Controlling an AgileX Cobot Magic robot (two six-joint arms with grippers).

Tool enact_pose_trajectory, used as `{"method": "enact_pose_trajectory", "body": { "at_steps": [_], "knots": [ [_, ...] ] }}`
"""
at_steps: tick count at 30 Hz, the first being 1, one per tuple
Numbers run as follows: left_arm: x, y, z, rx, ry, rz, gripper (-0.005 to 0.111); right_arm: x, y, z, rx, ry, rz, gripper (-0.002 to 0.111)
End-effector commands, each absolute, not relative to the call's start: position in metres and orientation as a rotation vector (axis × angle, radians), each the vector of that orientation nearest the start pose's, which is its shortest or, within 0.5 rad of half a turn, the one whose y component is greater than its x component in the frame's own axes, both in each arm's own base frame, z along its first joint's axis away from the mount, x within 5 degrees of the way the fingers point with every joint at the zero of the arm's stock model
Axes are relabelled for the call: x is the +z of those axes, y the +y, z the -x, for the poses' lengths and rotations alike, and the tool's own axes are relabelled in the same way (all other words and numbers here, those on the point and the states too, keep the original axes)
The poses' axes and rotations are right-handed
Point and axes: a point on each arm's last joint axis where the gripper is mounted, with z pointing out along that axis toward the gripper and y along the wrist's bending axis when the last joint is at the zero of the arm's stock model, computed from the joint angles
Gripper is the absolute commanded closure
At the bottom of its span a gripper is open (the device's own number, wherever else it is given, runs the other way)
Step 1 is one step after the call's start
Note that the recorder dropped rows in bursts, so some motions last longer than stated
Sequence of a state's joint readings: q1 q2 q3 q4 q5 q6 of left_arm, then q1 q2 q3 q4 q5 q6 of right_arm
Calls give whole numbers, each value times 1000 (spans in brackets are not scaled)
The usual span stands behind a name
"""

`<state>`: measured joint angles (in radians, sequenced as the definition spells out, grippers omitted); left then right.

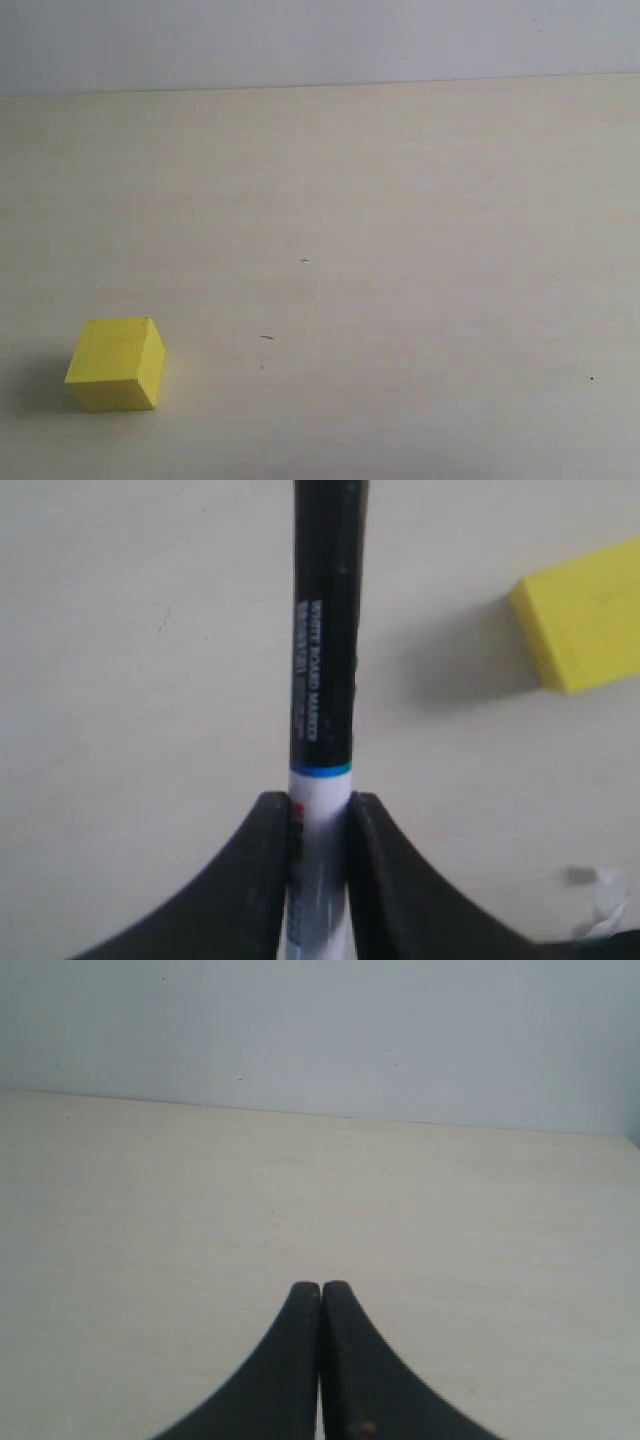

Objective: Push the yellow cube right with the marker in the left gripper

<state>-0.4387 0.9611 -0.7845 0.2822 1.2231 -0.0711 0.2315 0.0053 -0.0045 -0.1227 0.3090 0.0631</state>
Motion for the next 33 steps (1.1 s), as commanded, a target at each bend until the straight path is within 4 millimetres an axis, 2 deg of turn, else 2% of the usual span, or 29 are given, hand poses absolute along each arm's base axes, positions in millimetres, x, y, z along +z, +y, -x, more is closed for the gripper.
{"method": "enact_pose_trajectory", "body": {
  "at_steps": [1, 2, 6, 8, 10, 13, 14, 22, 33],
  "knots": [
    [273, -26, -130, 396, 2697, -1036, 107, 186, 9, -54, 93, 1772, 234, 108],
    [268, -24, -131, 441, 2676, -1168, 107, 186, 9, -54, 93, 1772, 234, 108],
    [250, -12, -135, 612, 2693, -1348, 107, 186, 9, -54, 93, 1772, 234, 108],
    [241, -11, -141, 643, 2654, -1469, 107, 186, 9, -54, 93, 1772, 234, 108],
    [231, -14, -146, 595, 2596, -1638, 107, 186, 9, -54, 93, 1772, 234, 108],
    [216, -19, -151, 414, 2508, -1950, 107, 186, 9, -54, 93, 1772, 234, 108],
    [212, -21, -153, 361, 2491, -1997, 107, 186, 9, -54, 93, 1772, 234, 108],
    [178, -21, -183, 265, 2520, -1993, 107, 186, 9, -54, 93, 1766, 233, 108],
    [148, -18, -193, 254, 2545, -2184, 107, 186, 9, -54, 93, 1766, 233, 108]
  ]
}}
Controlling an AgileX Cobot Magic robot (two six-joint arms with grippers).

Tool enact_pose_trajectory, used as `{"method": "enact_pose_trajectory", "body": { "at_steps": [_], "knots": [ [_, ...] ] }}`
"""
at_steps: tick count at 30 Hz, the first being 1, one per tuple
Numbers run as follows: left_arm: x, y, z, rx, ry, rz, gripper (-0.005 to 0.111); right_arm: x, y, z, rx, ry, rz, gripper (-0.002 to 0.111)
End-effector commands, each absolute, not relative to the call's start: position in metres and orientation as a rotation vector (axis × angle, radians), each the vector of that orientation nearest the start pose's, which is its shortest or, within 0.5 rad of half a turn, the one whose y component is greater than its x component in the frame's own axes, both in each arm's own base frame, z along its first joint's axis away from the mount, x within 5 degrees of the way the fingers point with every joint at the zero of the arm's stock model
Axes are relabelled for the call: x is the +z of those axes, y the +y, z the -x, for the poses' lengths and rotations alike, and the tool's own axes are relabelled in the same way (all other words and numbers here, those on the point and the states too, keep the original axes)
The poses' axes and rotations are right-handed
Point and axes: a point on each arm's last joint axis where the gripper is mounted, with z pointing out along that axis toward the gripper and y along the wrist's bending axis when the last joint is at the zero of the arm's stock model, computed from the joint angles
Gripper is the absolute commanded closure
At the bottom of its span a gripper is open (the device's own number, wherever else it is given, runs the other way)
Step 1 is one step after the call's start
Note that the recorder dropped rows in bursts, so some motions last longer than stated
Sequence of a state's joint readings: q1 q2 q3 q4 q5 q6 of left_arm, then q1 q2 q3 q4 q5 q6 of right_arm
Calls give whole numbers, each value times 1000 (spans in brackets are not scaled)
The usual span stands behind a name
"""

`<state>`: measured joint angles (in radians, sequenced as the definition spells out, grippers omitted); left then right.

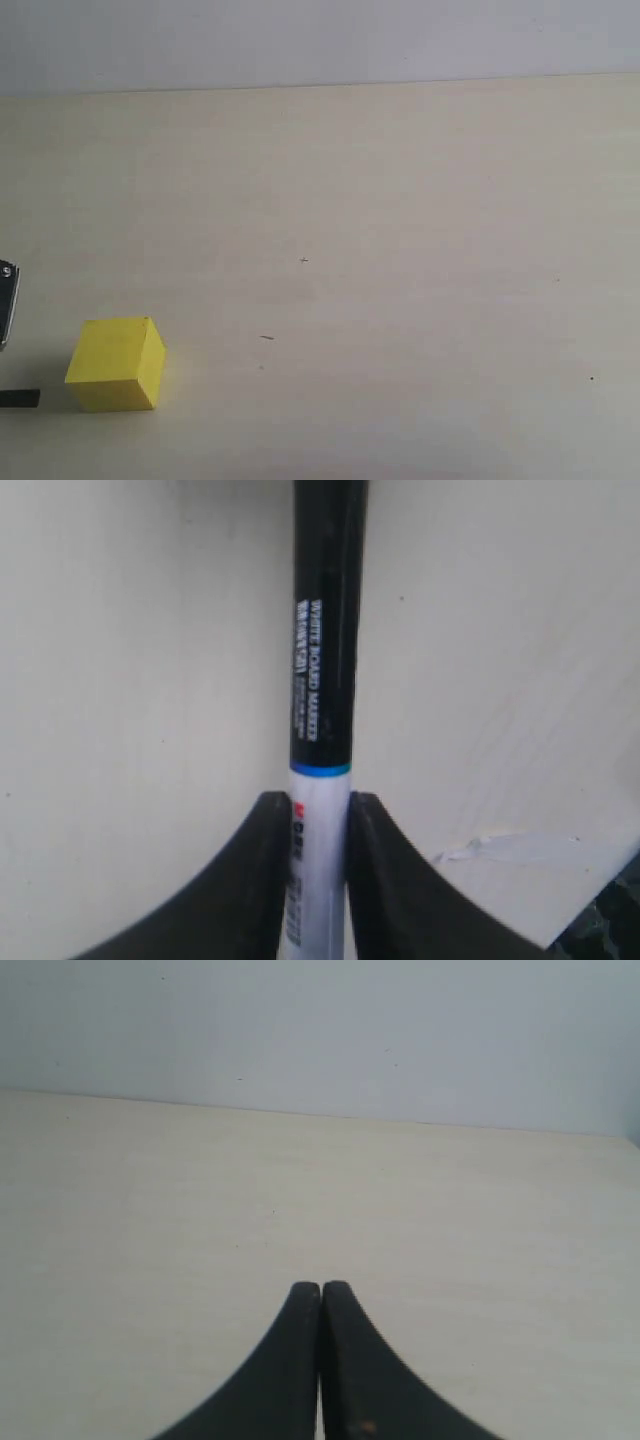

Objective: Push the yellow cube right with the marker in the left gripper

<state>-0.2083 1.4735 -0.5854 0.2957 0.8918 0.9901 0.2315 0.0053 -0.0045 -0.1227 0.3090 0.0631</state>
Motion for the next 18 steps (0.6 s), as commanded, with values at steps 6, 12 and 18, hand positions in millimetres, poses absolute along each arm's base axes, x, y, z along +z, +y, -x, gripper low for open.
{"method": "enact_pose_trajectory", "body": {
  "at_steps": [6, 12, 18],
  "knots": [
    [145, -19, -196, 250, 2509, -2206, 107, 186, 9, -54, 93, 1766, 233, 108],
    [145, -21, -199, 254, 2392, -2292, 107, 186, 9, -54, 93, 1766, 233, 108],
    [145, -19, -205, 266, 2328, -2260, 107, 186, 9, -54, 93, 1766, 233, 108]
  ]
}}
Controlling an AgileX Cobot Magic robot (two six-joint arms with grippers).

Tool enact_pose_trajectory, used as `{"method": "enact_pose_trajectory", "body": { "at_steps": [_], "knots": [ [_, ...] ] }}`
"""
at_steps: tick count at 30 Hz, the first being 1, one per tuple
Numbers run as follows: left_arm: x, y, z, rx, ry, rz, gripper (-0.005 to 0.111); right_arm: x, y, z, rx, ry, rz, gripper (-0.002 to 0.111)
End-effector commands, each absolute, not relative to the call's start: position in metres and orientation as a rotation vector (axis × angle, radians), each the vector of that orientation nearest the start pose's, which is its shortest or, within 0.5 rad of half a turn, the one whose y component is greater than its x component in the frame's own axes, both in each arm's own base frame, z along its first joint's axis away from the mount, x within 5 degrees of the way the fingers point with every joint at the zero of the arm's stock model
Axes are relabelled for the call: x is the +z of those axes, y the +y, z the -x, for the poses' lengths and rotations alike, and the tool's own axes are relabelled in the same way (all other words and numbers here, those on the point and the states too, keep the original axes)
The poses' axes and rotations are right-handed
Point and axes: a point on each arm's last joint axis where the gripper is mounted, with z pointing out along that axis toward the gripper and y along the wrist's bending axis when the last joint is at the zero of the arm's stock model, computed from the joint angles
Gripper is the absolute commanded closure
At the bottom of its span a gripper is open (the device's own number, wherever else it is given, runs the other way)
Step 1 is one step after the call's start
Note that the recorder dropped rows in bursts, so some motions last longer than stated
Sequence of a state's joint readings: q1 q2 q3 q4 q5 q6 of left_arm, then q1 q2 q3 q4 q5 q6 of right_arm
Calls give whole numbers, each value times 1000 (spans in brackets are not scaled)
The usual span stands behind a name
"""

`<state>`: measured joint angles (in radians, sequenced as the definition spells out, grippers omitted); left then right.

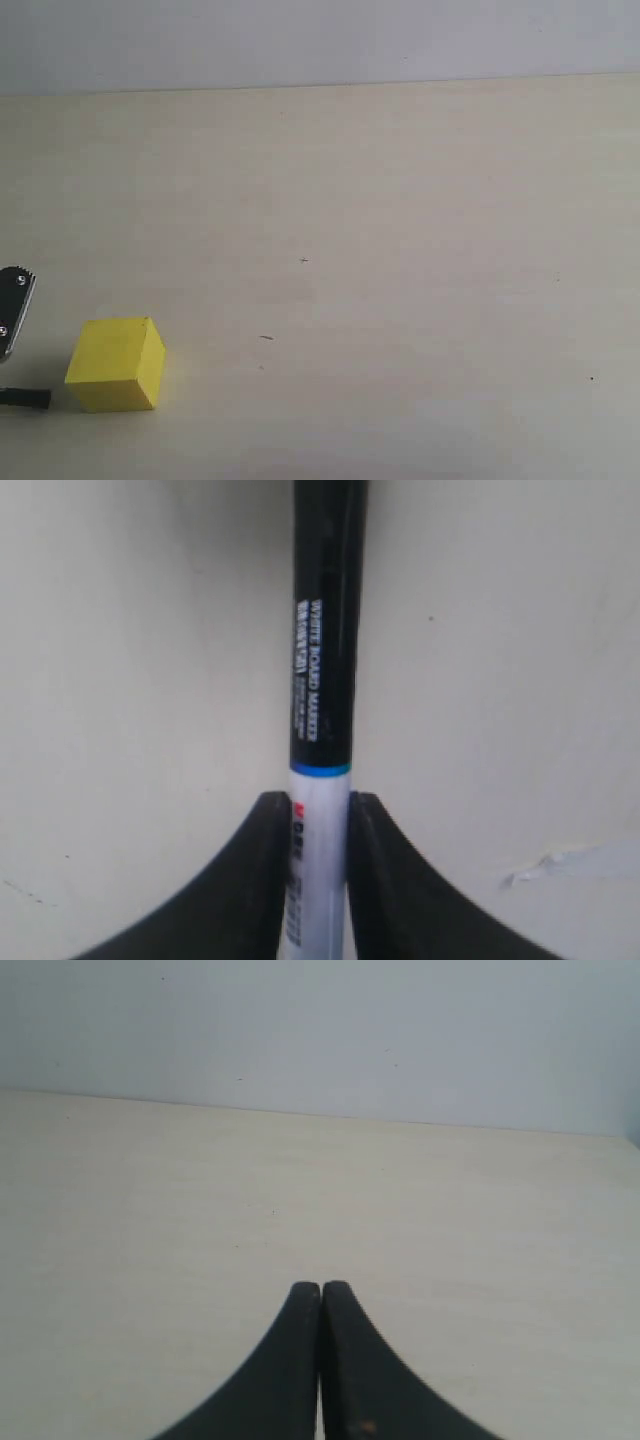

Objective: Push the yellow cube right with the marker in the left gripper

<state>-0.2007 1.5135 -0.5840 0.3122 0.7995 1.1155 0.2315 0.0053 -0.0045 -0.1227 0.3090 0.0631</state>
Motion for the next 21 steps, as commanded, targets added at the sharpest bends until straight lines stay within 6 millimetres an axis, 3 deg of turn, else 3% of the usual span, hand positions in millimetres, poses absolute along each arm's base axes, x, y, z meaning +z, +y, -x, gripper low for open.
{"method": "enact_pose_trajectory", "body": {
  "at_steps": [1, 11, 21],
  "knots": [
    [145, -18, -206, 261, 2334, -2238, 107, 186, 9, -54, 93, 1766, 233, 108],
    [151, -13, -215, 92, 2347, -2066, 107, 186, 9, -54, 93, 1766, 233, 108],
    [153, -11, -221, 170, 2212, -2195, 107, 186, 9, -54, 93, 1766, 233, 108]
  ]
}}
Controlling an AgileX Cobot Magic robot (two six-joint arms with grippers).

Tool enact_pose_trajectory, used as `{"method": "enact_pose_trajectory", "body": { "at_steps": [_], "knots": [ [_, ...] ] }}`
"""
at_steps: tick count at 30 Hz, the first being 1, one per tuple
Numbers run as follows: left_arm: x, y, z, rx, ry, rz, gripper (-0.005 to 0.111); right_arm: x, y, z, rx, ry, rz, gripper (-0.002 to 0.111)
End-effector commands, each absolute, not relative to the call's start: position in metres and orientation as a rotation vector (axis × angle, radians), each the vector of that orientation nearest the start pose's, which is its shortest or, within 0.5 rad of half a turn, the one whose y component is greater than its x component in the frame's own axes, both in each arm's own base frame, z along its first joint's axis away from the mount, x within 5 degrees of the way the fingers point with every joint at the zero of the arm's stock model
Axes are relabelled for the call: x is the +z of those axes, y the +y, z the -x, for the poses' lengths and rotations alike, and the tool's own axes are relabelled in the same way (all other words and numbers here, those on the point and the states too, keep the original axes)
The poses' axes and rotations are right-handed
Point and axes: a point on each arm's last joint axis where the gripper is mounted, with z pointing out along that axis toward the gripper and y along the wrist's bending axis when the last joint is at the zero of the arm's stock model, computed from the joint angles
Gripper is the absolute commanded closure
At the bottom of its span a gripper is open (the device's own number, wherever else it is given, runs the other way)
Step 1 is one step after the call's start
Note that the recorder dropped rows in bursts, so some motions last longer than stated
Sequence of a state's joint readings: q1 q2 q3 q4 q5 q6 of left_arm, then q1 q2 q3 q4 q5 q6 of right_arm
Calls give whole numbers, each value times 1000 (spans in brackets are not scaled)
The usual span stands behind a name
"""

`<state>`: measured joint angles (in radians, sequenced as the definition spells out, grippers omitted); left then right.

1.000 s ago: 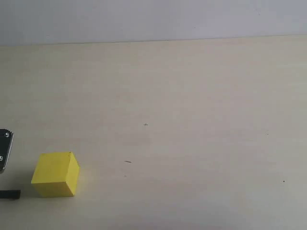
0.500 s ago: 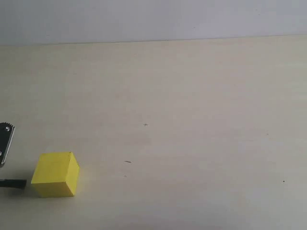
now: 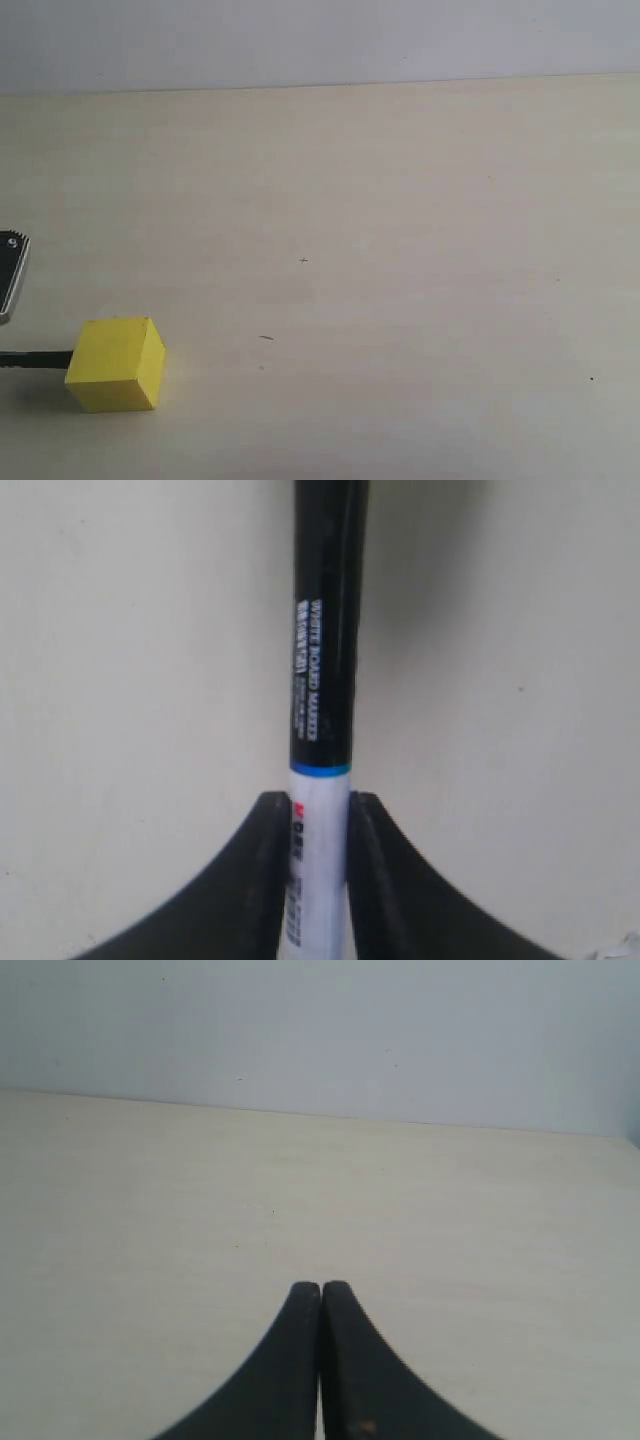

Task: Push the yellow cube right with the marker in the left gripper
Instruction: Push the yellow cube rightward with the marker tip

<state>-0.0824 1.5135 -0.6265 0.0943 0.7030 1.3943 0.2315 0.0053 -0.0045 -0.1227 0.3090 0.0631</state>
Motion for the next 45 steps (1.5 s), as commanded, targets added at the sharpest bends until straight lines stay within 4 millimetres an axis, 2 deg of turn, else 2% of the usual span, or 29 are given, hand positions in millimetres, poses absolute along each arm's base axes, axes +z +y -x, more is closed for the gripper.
{"method": "enact_pose_trajectory", "body": {
  "at_steps": [1, 6, 10, 13, 16, 18, 24, 28, 32, 35, 37, 41, 45],
  "knots": [
    [153, -11, -220, 159, 2223, -2200, 107, 186, 9, -54, 93, 1766, 233, 108],
    [153, -9, -216, 134, 2256, -2246, 107, 186, 9, -54, 93, 1766, 233, 108],
    [153, -10, -216, 119, 2271, -2219, 107, 186, 9, -54, 93, 1766, 233, 108],
    [155, -30, -217, 51, 2239, -2172, 107, 186, 9, -54, 93, 1766, 233, 108],
    [159, -56, -217, 41, 2122, -2233, 107, 186, 9, -54, 93, 1766, 233, 108],
    [159, -66, -215, 39, 2079, -2273, 107, 186, 9, -54, 93, 1766, 233, 108],
    [159, -51, -216, 108, 2227, -2214, 107, 186, 9, -54, 93, 1772, 234, 108],
    [159, -47, -218, 105, 2251, -2176, 107, 186, 9, -54, 93, 1772, 234, 108],
    [160, -70, -220, 84, 2154, -2121, 107, 186, 9, -54, 93, 1772, 234, 108],
    [159, -98, -211, 69, 2021, -2223, 107, 186, 9, -54, 93, 1772, 234, 108],
    [157, -109, -206, 70, 1976, -2273, 107, 186, 9, -54, 93, 1772, 234, 108],
    [155, -99, -209, 142, 2157, -2167, 107, 186, 9, -54, 93, 1772, 234, 108],
    [154, -90, -207, 138, 2237, -2182, 107, 186, 9, -54, 93, 1772, 234, 108]
  ]
}}
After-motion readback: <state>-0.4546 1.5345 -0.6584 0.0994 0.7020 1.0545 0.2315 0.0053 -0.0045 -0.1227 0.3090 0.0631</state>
